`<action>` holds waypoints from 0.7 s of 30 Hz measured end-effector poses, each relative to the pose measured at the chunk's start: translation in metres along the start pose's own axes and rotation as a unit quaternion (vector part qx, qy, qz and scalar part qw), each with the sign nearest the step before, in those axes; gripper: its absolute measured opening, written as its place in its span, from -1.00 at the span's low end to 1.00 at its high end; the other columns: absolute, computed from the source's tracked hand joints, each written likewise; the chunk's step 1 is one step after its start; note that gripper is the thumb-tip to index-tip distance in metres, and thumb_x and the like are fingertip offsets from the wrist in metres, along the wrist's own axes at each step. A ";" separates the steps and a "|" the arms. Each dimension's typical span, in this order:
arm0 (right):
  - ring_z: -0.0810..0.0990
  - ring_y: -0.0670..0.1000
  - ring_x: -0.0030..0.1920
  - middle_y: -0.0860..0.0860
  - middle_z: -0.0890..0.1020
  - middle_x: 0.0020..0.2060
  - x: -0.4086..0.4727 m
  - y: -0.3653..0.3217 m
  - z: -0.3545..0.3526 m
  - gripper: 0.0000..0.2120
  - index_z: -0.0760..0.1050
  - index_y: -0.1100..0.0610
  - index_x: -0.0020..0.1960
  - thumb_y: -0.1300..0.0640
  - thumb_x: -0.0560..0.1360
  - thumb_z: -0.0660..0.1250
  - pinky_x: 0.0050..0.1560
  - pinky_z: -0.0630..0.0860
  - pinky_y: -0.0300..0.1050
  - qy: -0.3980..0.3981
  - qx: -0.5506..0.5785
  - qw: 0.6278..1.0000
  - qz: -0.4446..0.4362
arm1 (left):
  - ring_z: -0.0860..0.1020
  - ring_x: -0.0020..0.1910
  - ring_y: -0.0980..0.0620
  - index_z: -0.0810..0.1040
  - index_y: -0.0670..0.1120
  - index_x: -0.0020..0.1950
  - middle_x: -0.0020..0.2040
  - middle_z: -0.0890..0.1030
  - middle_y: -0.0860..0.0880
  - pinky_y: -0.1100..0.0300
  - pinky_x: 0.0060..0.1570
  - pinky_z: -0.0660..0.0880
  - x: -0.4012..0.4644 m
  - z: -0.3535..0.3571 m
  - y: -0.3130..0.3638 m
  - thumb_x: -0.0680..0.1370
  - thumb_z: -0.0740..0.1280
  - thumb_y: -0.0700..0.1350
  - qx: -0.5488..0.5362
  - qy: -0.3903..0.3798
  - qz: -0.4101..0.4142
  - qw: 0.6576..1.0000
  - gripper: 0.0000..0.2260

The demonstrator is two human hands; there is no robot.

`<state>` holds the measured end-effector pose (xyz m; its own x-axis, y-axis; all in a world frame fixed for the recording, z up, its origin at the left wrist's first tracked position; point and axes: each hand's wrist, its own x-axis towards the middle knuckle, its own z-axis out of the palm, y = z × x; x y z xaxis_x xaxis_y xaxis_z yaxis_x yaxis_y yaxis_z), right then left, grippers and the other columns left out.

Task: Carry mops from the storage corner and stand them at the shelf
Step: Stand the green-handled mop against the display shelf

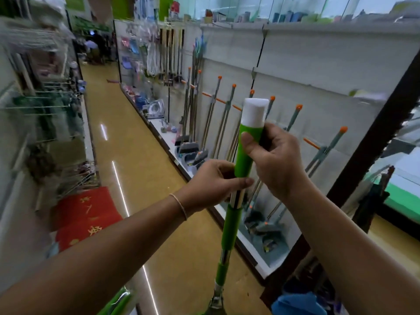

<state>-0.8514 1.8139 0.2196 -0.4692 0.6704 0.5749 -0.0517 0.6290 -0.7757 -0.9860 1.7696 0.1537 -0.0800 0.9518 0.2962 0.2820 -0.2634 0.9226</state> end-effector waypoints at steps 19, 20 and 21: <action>0.59 0.00 -0.18 0.23 0.59 -0.17 0.148 0.076 0.089 -0.97 0.55 0.13 -0.04 0.22 0.57 0.34 -0.13 0.61 -0.13 -0.245 0.208 0.947 -0.021 | 0.64 0.01 -0.20 0.65 -0.18 -0.01 -0.07 0.67 -0.20 -0.23 0.19 0.51 0.051 -0.087 -0.053 0.49 0.44 -0.01 -0.017 0.248 -0.116 0.962 -0.76; 0.60 -0.04 -0.20 0.15 0.59 -0.22 0.156 0.080 0.092 -0.95 0.56 0.12 -0.05 0.22 0.56 0.34 -0.16 0.61 -0.16 -0.265 0.230 0.936 -0.021 | 0.65 -0.01 -0.20 0.65 -0.17 -0.01 -0.08 0.68 -0.19 -0.22 0.18 0.52 0.053 -0.087 -0.053 0.48 0.45 0.01 -0.024 0.268 -0.120 0.956 -0.75; 0.60 -0.07 -0.21 0.07 0.59 -0.25 0.163 0.083 0.095 -0.93 0.56 0.09 -0.06 0.23 0.56 0.34 -0.17 0.60 -0.20 -0.285 0.254 0.924 -0.017 | 0.65 -0.03 -0.19 0.65 -0.17 -0.01 -0.08 0.68 -0.18 -0.21 0.16 0.53 0.055 -0.087 -0.053 0.46 0.46 0.02 -0.028 0.290 -0.125 0.948 -0.73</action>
<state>-1.0156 1.9382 0.2238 -0.8407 0.2462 0.4824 -0.4138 0.2827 -0.8654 -1.0885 1.8224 0.1429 -0.6549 0.7429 0.1384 0.1346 -0.0656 0.9887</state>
